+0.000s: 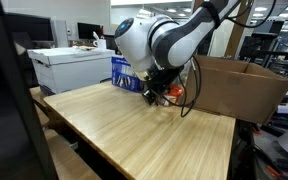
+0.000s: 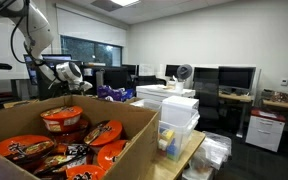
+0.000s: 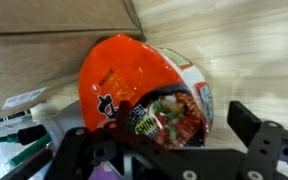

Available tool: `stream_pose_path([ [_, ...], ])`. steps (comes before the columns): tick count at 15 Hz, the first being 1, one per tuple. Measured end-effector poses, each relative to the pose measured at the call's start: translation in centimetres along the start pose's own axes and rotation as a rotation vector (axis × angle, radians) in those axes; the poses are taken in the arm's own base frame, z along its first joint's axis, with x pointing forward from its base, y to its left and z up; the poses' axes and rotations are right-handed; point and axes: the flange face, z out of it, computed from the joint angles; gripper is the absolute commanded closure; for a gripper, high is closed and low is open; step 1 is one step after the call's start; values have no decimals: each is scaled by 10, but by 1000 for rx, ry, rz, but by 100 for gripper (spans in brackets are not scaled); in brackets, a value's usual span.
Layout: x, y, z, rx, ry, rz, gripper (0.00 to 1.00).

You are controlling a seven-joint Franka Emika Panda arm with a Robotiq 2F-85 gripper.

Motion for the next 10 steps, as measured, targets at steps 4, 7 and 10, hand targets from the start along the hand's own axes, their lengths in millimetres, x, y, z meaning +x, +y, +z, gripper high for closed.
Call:
stream_pose_path([
  [4, -2, 1, 4, -27, -14, -2, 0],
  [7, -4, 0, 6, -41, -22, -7, 4],
  [10, -6, -2, 9, -51, -25, -12, 28],
])
